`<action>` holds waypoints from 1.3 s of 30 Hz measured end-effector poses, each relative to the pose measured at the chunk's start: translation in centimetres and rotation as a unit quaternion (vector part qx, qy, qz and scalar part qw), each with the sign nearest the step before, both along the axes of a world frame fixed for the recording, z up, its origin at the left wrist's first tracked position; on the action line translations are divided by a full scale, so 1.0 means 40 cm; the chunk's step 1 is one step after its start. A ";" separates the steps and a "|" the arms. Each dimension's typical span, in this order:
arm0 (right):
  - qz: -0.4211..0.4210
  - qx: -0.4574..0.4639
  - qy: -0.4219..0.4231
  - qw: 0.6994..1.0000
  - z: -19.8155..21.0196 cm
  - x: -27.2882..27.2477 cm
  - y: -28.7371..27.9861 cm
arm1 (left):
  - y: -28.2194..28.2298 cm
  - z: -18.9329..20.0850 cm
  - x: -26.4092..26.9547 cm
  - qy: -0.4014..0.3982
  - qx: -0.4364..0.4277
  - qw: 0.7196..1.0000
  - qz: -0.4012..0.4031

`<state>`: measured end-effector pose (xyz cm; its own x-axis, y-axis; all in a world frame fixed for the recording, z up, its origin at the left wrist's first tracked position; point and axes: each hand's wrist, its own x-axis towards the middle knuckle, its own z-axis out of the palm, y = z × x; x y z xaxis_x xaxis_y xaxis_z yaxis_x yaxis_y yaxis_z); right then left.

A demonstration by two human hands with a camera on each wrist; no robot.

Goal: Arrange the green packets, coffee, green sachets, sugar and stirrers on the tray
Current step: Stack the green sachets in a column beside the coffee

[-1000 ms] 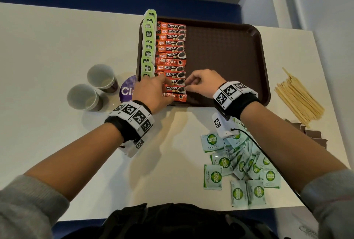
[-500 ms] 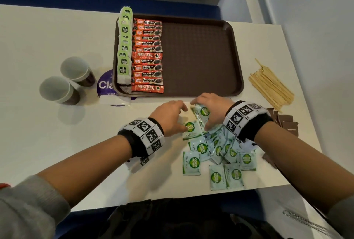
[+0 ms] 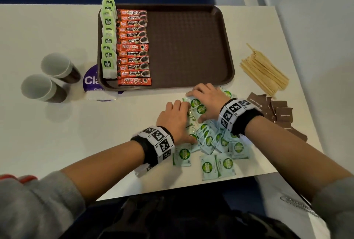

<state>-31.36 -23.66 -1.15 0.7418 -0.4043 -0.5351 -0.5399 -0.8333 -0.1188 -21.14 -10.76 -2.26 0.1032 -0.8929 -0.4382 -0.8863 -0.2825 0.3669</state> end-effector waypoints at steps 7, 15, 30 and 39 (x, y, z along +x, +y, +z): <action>0.010 0.044 -0.028 0.999 -0.021 -0.006 -0.023 | -0.044 0.005 -0.027 0.075 0.034 0.990 0.117; 0.044 0.054 -0.021 0.997 -0.027 0.004 -0.031 | -0.057 0.002 -0.018 0.047 0.075 0.986 0.140; -0.021 0.106 -0.061 0.992 -0.010 0.021 -0.032 | -0.061 0.022 0.065 0.137 0.100 0.970 0.172; -0.206 0.243 -0.232 0.919 0.071 0.071 -0.074 | -0.058 0.054 0.137 0.413 -0.049 0.819 0.395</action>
<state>-28.54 -26.62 1.68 0.7729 -0.4995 -0.3913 -0.5953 -0.3573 -0.7197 -15.67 -13.09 -0.11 0.3704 -0.7249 -0.5808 0.1208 -0.5824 0.8039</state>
